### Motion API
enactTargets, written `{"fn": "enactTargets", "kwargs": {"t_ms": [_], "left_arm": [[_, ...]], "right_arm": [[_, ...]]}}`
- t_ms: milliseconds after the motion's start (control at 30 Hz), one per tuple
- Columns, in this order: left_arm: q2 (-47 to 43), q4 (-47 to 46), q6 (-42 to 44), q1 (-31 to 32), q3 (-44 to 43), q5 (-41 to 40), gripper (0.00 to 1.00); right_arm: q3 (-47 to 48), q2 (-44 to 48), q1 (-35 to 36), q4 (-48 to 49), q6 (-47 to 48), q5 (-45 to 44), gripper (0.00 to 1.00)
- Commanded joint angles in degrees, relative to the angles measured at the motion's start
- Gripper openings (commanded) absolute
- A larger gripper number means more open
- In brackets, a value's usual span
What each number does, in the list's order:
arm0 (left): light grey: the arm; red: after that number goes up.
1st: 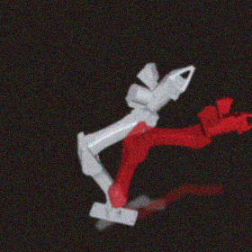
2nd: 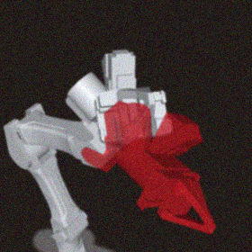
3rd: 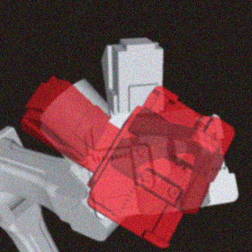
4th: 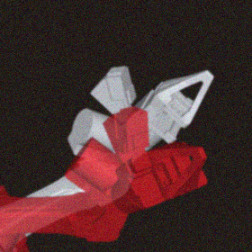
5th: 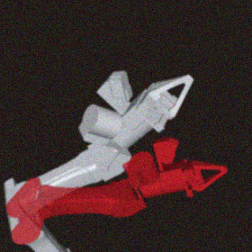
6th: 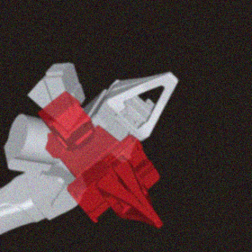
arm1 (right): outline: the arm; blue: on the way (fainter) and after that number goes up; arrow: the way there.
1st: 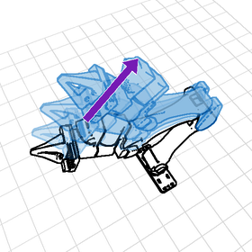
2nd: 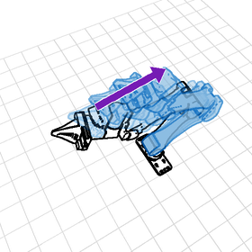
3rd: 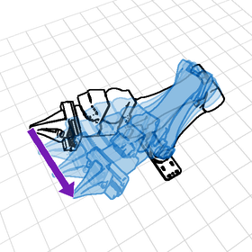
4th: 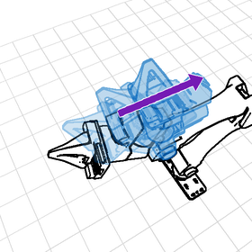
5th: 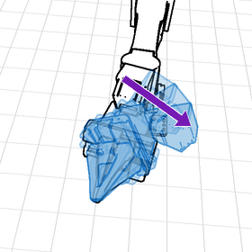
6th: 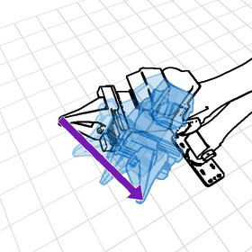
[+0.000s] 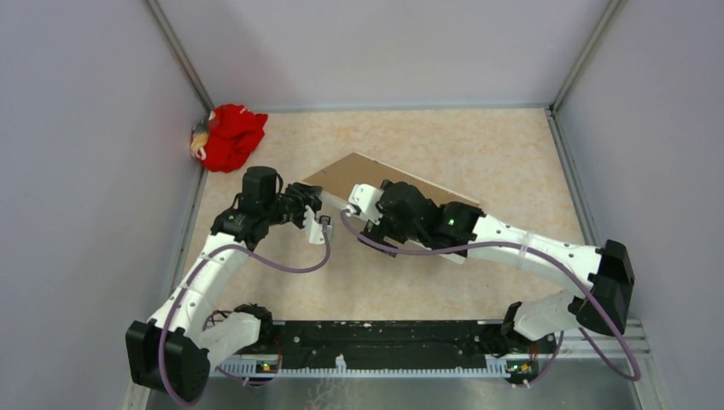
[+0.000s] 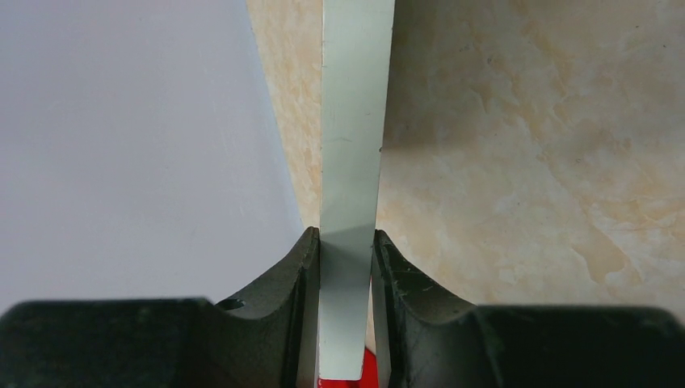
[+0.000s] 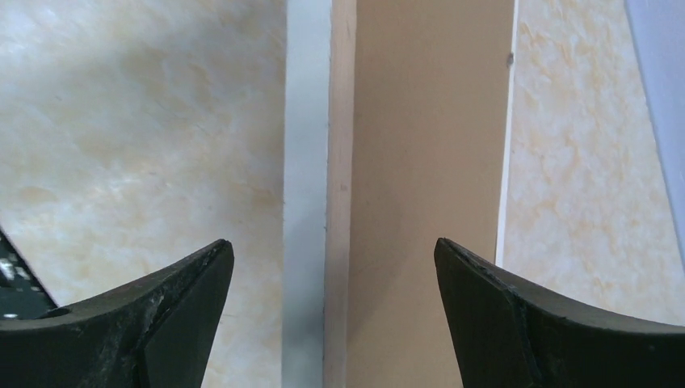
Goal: Put the photo into the frame
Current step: Turn over the photo frame at the center of the board.
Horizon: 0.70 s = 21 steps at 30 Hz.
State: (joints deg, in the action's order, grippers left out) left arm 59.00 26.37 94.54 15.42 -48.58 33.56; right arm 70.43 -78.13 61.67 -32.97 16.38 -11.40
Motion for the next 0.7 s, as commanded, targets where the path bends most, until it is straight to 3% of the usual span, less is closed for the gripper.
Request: {"fn": "enactTargets", "kwargs": {"t_ms": [0,167,233,300,467,533,667], "left_arm": [[-1.5,-3.0,-3.0,-0.1,-2.6,2.1,0.04],[-1.3,-3.6,-4.5,-0.1,-2.9,1.8,0.04],[-1.3,-3.8,-4.8,-0.1,-3.0,1.6,0.05],[-1.5,-4.2,-5.3,-0.1,-2.9,1.6,0.07],[-2.7,-5.2,-8.0,-0.2,-3.5,1.2,0.36],[-3.4,-5.2,-9.9,-0.2,-4.1,1.2,0.58],[-4.1,-2.7,-14.9,-0.3,-7.6,2.7,0.81]], "right_arm": [[-3.5,-0.2,0.4,5.5,5.2,-9.4,0.92],[-5.9,-0.6,0.4,9.7,6.5,-13.1,0.81],[-6.5,-0.3,0.4,11.3,6.8,-14.5,0.73],[-6.3,0.0,0.4,12.4,7.0,-14.9,0.58],[-3.8,0.2,0.4,12.4,5.8,-15.0,0.32],[-2.7,0.3,0.4,12.3,5.2,-14.6,0.27],[0.8,-0.2,-1.0,10.4,2.1,-12.0,0.24]]}}
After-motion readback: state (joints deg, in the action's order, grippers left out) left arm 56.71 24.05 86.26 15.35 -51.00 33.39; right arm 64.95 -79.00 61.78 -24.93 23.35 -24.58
